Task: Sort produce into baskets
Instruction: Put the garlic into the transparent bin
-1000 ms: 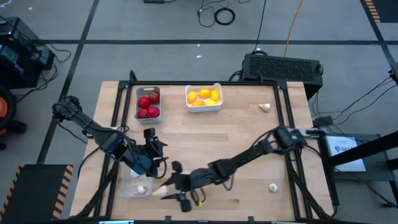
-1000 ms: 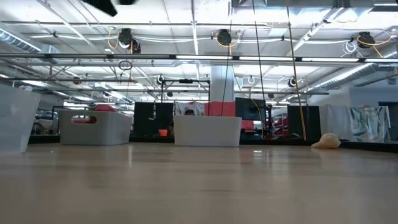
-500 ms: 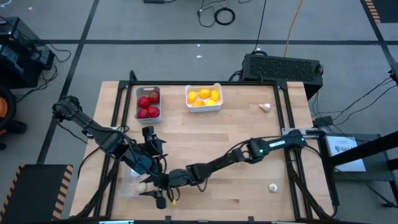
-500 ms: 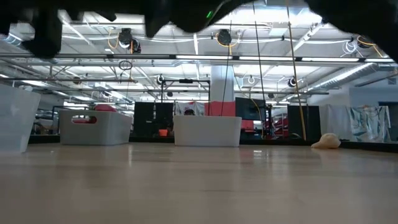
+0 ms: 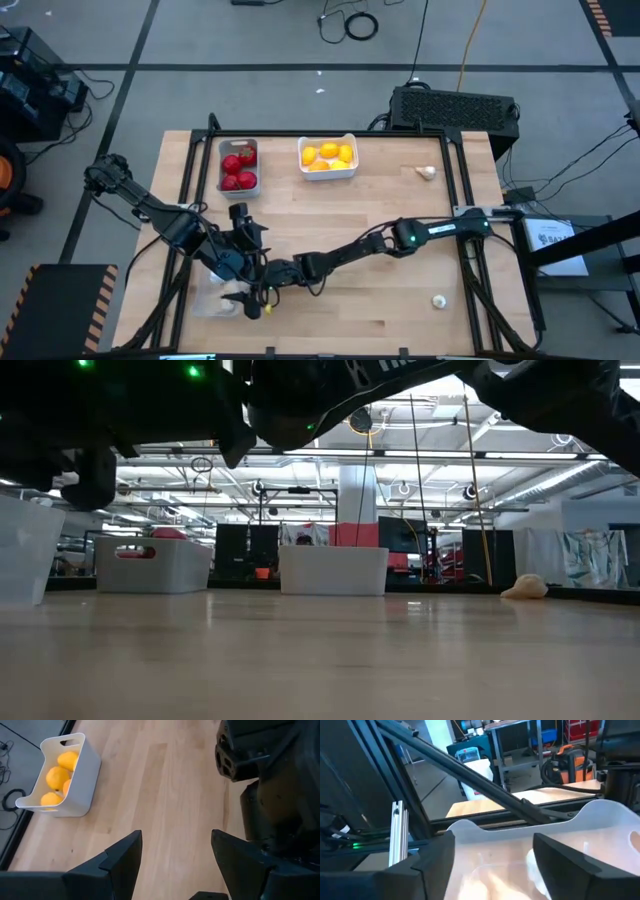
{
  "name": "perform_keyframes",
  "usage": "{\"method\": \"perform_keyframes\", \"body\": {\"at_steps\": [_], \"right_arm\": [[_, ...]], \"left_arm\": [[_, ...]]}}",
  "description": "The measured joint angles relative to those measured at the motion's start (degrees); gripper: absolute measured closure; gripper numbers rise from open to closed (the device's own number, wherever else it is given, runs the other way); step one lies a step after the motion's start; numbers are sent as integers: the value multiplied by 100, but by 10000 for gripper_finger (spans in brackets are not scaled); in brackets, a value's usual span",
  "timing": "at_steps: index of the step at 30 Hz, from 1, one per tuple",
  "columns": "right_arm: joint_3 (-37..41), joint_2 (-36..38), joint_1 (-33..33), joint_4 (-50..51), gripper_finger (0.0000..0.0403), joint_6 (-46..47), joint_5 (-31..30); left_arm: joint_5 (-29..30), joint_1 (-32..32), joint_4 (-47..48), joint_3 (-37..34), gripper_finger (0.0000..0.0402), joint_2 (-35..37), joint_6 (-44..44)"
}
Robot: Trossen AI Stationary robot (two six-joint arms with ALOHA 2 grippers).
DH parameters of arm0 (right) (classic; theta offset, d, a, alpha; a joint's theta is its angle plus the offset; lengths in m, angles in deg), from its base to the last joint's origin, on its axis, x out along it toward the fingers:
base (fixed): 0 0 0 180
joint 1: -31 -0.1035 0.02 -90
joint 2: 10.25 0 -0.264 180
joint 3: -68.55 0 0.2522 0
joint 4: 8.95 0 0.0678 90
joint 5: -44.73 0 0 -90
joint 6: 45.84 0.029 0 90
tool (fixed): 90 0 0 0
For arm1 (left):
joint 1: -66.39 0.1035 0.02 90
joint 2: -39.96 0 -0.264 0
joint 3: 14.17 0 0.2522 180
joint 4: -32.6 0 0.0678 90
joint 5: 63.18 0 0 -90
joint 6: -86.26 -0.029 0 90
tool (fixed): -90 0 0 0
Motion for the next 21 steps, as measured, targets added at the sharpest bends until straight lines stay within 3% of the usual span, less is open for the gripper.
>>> {"method": "perform_keyframes", "body": {"at_steps": [5,8,13,21], "right_arm": [[0,31,-11,159,116,-2,66],[0,242,-7,835,109,-15,358],[-7,959,15,3228,108,-69,777],[-7,1951,20,7836,108,-28,785]], "left_arm": [[-7,0,12,0,155,0,82],[-69,-7,42,0,155,0,223],[-98,-44,278,-2,155,3,397],[-101,-150,512,-2,155,4,966]]}}
